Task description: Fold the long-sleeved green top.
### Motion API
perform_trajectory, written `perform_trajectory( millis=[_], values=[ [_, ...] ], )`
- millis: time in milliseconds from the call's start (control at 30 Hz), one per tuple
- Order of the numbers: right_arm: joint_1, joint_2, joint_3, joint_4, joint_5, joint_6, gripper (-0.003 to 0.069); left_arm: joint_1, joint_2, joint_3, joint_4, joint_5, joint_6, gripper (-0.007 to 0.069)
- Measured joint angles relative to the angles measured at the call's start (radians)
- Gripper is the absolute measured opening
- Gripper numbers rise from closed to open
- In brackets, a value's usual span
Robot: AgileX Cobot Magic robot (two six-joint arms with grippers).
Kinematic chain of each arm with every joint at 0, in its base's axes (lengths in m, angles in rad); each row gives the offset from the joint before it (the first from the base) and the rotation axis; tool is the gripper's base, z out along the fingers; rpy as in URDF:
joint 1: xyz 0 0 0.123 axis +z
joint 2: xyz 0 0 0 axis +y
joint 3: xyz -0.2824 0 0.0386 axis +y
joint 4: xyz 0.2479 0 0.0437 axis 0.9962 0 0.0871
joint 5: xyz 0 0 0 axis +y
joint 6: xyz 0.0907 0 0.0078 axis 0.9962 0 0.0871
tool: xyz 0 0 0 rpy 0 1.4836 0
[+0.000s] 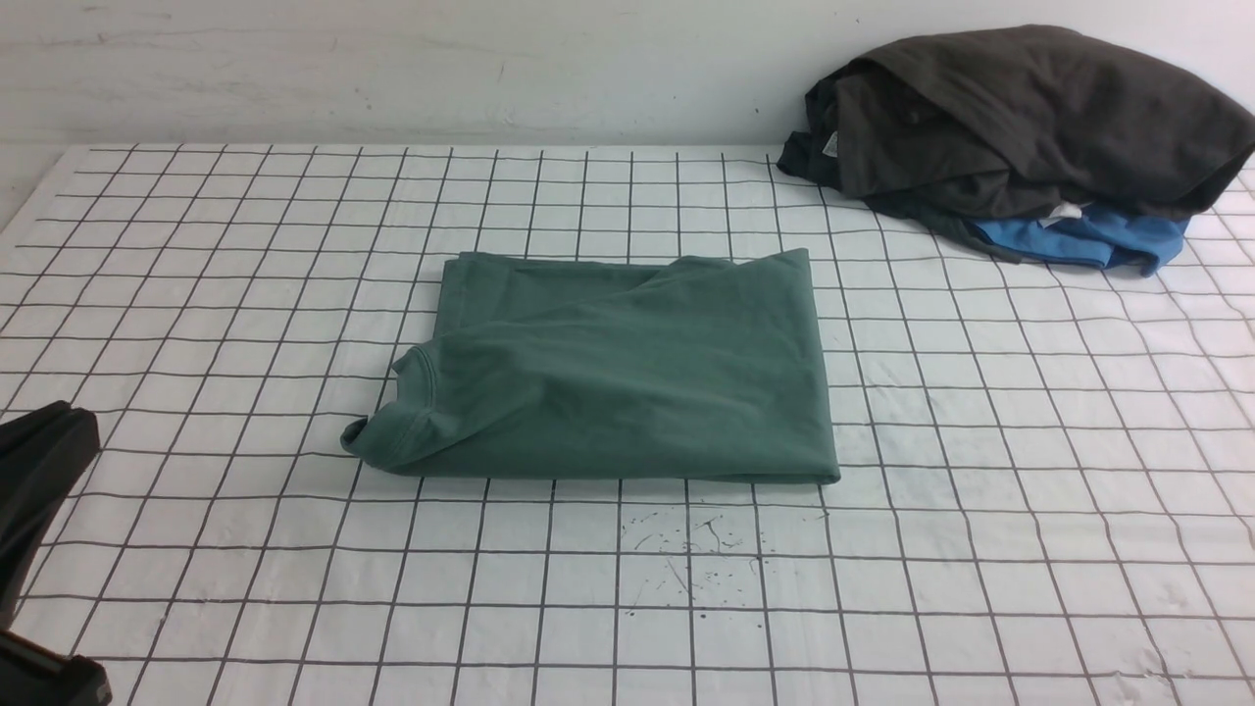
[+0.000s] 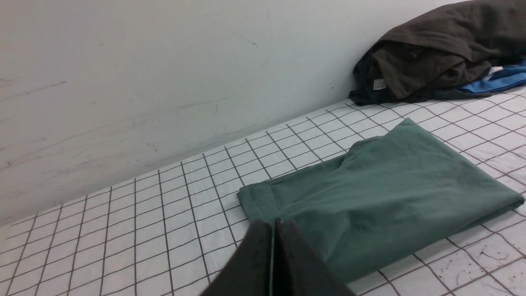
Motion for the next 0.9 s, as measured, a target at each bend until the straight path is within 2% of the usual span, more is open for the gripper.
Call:
perform_trajectory(
  millis=[167,367,533,600,733,833,900],
  values=[
    [0.000,0.000,0.000,-0.001,0.000,0.000,-0.0014,-0.001,-0.124,0.068,0.000,0.000,0.000,-0.0005],
    [0.000,0.000,0.000,-0.001,0.000,0.000,-0.0014,0.049,-0.355,0.201,0.002,0.000,0.000,-0.0005],
    [0.000,0.000,0.000,-0.001,0.000,0.000,-0.0014,0.055,-0.377,0.292,-0.005,-0.020,-0.032,-0.0005],
    [0.000,0.000,0.000,-0.002,0.000,0.000,-0.0014,0.059,-0.377,0.343,0.024,-0.035,-0.088,-0.0005],
    [0.000,0.000,0.000,-0.002,0.000,0.000,-0.0014,0.091,-0.377,0.416,0.167,-0.042,-0.299,-0.0005],
    [0.000,0.000,0.000,-0.002,0.000,0.000,-0.0014,0.125,-0.377,0.418,0.306,0.025,-0.457,-0.0005],
    [0.000,0.000,0.000,-0.002,0.000,0.000,-0.0014,0.143,-0.377,0.419,0.371,0.081,-0.518,-0.0005]
  ],
)
